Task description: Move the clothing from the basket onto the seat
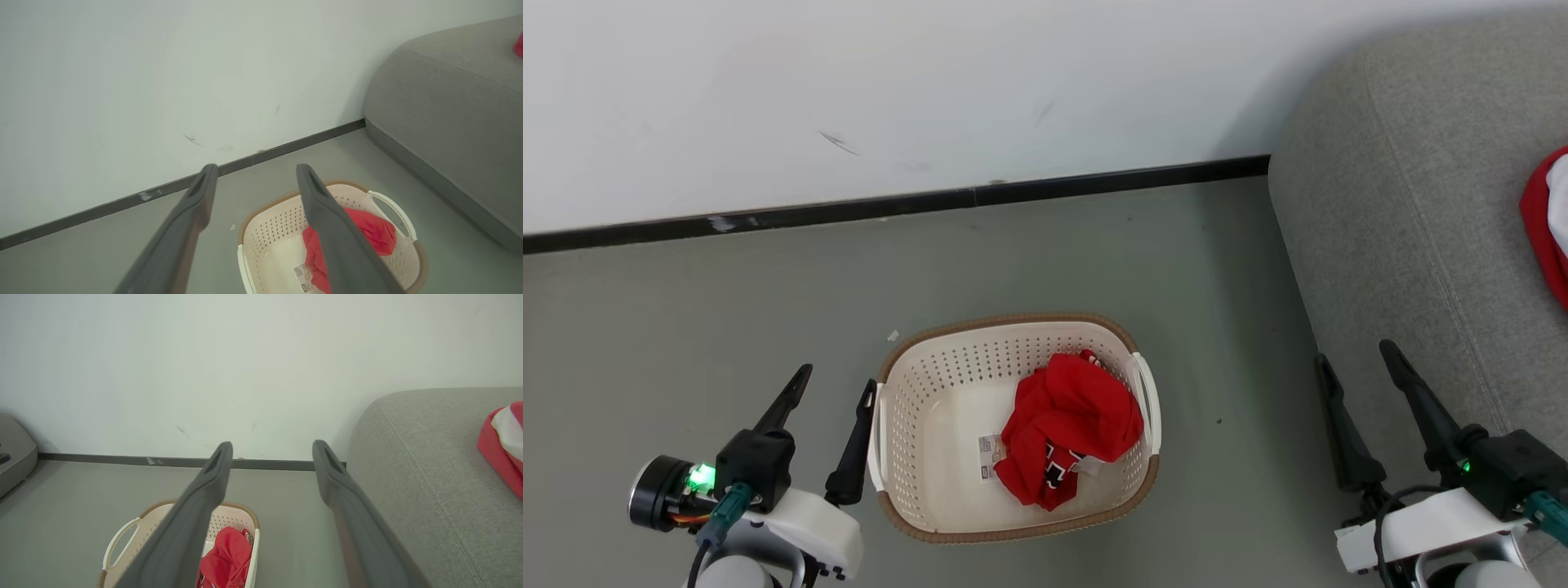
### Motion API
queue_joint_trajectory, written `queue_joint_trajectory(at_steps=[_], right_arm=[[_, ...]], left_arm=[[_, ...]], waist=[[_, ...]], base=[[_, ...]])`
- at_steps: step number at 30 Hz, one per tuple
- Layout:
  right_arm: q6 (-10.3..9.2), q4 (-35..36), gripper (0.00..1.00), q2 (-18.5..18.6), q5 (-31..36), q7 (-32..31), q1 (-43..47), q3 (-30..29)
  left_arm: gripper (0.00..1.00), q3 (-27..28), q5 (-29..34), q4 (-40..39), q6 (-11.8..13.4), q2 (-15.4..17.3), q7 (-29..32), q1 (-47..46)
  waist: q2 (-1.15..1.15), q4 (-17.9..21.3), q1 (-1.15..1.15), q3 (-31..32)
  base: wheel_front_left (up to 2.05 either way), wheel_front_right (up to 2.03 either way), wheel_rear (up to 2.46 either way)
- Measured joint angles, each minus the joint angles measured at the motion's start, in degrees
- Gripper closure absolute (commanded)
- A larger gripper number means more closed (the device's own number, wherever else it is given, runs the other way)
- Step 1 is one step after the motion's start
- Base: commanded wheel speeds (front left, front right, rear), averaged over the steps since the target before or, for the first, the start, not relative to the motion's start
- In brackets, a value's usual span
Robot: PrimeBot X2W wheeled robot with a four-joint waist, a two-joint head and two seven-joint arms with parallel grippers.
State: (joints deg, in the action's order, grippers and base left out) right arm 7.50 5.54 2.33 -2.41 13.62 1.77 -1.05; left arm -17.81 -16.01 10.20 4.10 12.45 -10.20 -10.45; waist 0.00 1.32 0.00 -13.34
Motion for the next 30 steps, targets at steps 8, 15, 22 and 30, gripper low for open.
queue_joint_trajectory(at_steps=[8,15,22,30], right_arm=[[0.0,1.36,0.0,0.0,-0.19,0.08,-2.27,-1.49],[0.0,1.92,0.0,-0.01,-0.63,0.18,-4.05,-2.15],[0.0,2.65,0.0,-0.01,-1.67,0.51,-5.58,-3.42],[0.0,2.82,0.0,-0.02,-2.38,0.58,-7.49,-3.34]], left_arm=[[0.0,-3.59,2.21,2.44,-1.83,-0.81,1.25,-5.17],[0.0,-7.19,4.79,5.36,-3.7,-1.76,2.64,-9.04],[0.0,-9.53,6.76,9.17,-5.06,-1.68,3.67,-12.2],[0.0,-11.65,9.23,13.04,-6.53,-1.2,5.03,-15.1]], waist=[[0.0,1.88,0.0,-4.48],[0.0,3.86,0.0,-8.2],[0.0,6.07,0.0,-11.76],[0.0,8.26,0.0,-15.23]], base=[[0.0,0.0,0.0],[0.0,0.0,0.0],[0.0,0.0,0.0],[0.0,0.0,0.0]])
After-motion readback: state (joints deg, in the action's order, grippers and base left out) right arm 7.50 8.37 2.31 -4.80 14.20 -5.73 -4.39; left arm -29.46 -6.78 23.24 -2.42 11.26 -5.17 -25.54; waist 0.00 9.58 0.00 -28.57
